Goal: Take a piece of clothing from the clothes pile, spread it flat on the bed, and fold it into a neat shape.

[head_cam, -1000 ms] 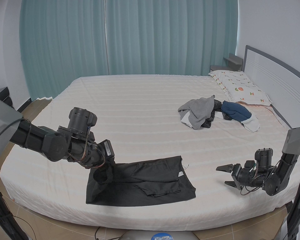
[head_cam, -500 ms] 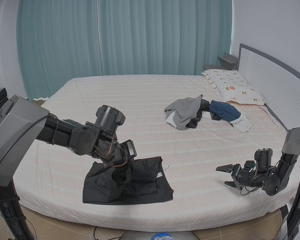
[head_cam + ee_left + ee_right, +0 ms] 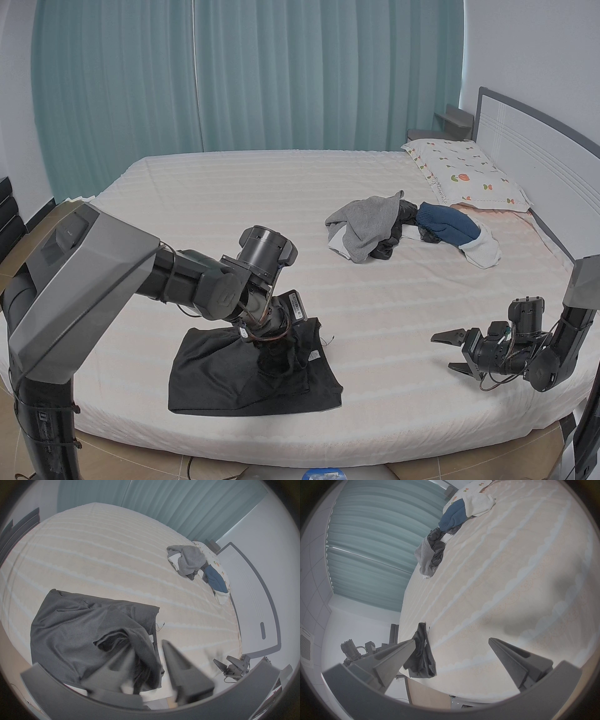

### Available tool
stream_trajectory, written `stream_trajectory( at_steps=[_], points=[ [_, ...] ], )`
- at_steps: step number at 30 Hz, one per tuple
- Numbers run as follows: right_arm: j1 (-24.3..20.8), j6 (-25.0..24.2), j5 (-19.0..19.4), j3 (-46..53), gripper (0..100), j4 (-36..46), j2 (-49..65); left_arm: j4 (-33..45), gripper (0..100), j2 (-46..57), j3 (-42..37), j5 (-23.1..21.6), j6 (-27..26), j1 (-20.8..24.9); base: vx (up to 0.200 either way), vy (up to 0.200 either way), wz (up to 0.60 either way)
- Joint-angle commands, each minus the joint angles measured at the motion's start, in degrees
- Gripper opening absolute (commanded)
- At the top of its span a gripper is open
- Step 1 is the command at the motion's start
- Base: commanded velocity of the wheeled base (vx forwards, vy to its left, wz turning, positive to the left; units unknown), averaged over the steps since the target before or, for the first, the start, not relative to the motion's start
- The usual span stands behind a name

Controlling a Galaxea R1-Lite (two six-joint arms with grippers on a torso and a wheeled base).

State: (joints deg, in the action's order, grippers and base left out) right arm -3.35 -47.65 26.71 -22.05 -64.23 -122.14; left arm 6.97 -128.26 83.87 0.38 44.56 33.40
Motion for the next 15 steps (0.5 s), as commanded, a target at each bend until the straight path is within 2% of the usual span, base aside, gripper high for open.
stream_trajectory(
  at_steps=[1, 9, 12, 15],
  points=[
    [-0.08, 0.02, 0.01, -0.01, 100, -0.02, -0.12, 0.15, 100, -0.68, 0.5, -0.03, 0.09, 0.7, 0.0, 0.0, 0.0],
    [-0.08, 0.02, 0.01, 0.17, 100, -0.02, -0.12, 0.23, 100, 1.96, -0.38, 0.06, 3.34, -0.36, 0.0, 0.0, 0.0],
    [-0.08, 0.02, 0.01, 0.26, 100, -0.02, -0.03, -0.38, 100, 4.16, -3.63, -0.2, 4.49, -2.46, 0.0, 0.0, 0.0],
    [0.01, 0.02, 0.01, 0.17, 100, -0.02, -0.12, -1.61, 100, 8.02, -8.55, -2.84, 5.54, -4.66, 0.0, 0.0, 0.0]
  ],
)
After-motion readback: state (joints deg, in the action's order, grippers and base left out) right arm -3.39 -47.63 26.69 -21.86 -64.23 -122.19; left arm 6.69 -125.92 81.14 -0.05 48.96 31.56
